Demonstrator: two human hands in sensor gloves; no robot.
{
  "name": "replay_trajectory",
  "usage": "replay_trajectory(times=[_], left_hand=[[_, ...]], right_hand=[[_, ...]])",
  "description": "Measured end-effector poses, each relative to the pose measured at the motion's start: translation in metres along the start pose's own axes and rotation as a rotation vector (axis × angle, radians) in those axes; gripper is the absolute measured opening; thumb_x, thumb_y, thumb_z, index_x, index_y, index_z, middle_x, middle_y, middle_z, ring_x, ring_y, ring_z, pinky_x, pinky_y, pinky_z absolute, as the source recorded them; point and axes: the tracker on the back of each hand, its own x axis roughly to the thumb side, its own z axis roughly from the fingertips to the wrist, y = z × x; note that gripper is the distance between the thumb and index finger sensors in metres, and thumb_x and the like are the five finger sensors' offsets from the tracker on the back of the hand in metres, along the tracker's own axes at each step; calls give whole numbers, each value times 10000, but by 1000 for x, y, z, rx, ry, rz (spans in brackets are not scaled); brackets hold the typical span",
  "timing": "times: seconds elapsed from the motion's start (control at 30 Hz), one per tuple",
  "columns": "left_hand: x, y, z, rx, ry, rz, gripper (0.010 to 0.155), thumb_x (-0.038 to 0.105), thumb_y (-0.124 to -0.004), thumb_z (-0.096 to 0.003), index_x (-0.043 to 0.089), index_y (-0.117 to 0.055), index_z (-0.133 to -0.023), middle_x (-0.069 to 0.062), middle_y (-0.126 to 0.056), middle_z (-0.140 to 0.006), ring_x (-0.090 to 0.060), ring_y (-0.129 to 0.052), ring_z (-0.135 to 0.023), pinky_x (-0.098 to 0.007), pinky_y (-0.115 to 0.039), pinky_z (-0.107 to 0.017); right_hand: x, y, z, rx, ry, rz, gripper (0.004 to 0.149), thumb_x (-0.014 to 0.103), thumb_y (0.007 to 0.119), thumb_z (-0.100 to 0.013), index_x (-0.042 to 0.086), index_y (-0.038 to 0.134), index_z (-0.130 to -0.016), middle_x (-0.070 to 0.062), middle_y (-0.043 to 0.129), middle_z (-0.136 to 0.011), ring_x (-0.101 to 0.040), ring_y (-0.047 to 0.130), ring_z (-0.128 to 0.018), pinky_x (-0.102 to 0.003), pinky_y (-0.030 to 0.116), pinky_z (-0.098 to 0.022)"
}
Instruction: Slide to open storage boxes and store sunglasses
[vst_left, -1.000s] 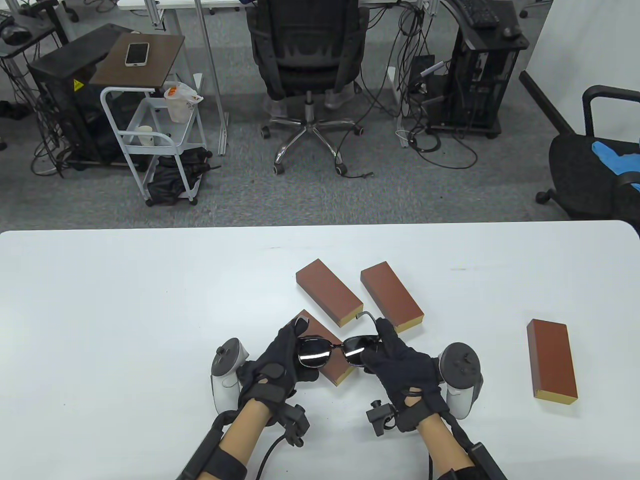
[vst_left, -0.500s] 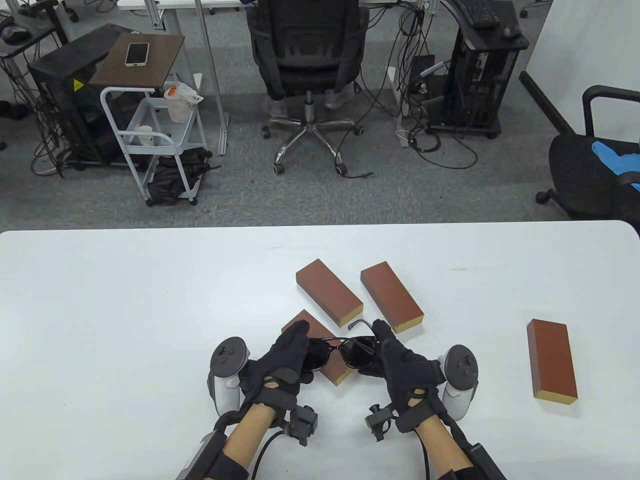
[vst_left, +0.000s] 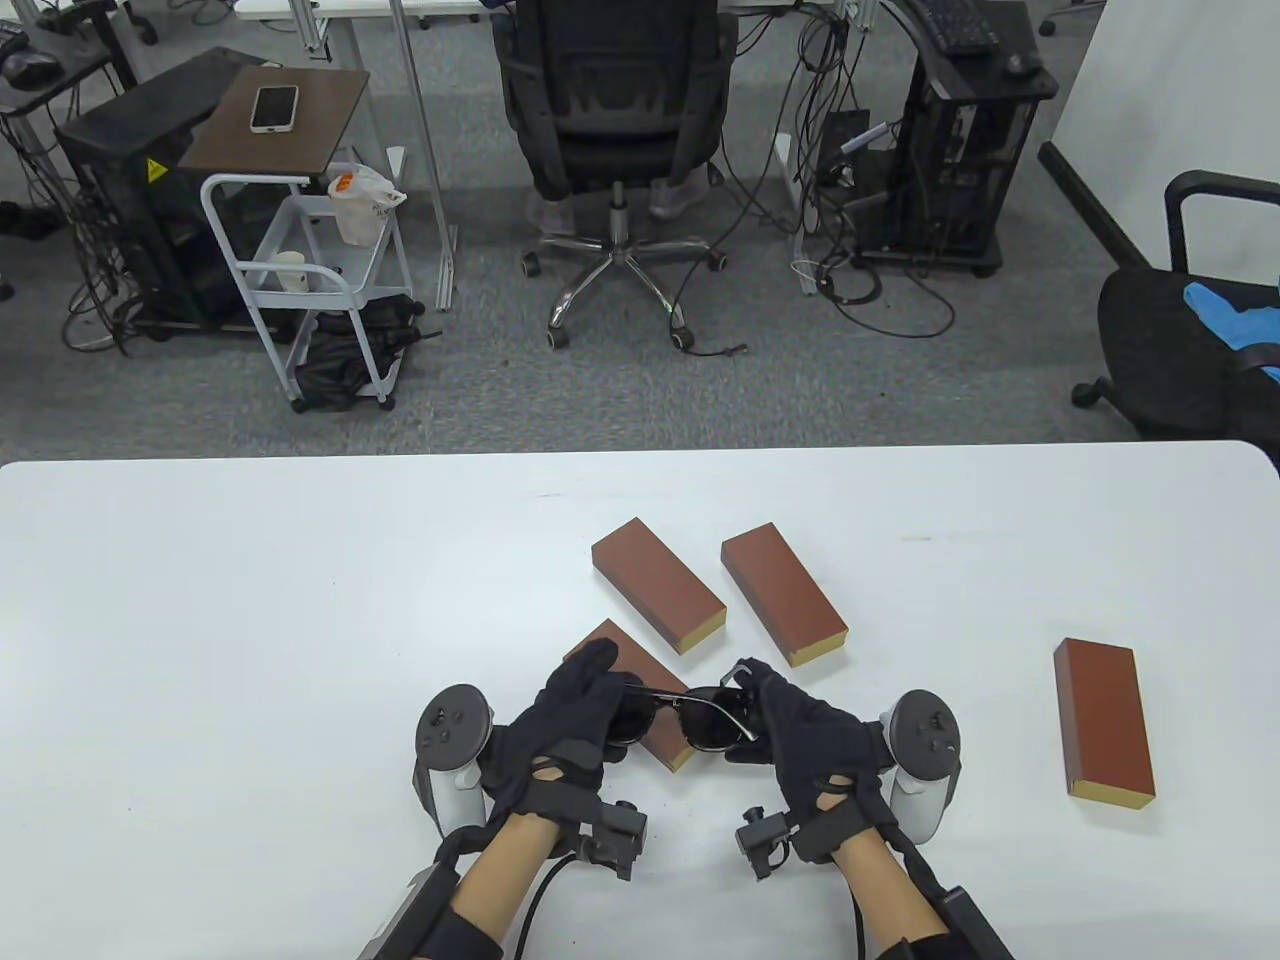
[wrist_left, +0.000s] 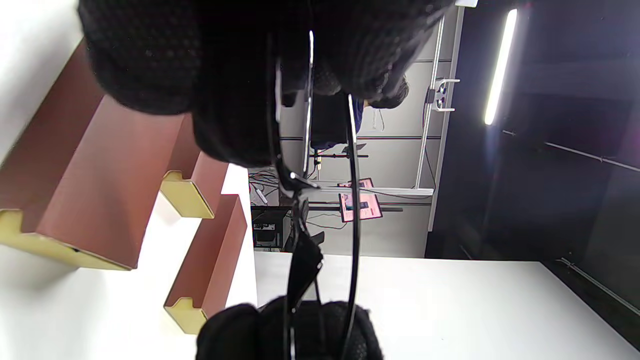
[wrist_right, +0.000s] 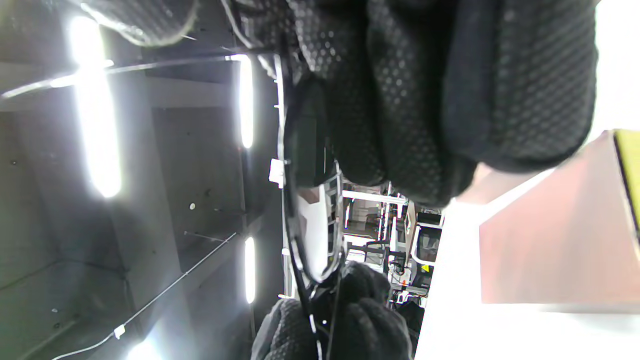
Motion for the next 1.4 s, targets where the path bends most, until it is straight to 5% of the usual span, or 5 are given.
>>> replay_trajectory(times=[0.4, 0.9, 1.4], left_hand=[[-6, -10, 3, -77, 28, 168, 570, 392, -727, -514, 241, -626, -1054, -99, -874, -932, -258, -1005, -677, -453, -864, -458], [-9, -19, 1, -288, -22, 321, 772, 645, -571, -503, 200, -436, -1119, -163, -666, -1096, -365, -848, -881, -528, -763, -586], [-9, -20, 1, -348, -6, 249, 715, 562, -647, -529, 179, -464, -1104, -172, -670, -1092, -378, -848, -883, -542, -760, -582]], right_hand=[[-1, -6, 1, -81, 53, -31, 576, 564, 705, -382, 154, 799, -776, -141, 1049, -548, -345, 1087, -400, -426, 948, -251], [1, -17, 2, -164, 94, 96, 503, 520, 804, -358, 192, 851, -736, -96, 1076, -489, -295, 1108, -344, -394, 959, -213], [6, -23, 3, -230, 69, 228, 434, 425, 903, -311, 221, 891, -694, -69, 1081, -478, -268, 1113, -337, -377, 964, -212]])
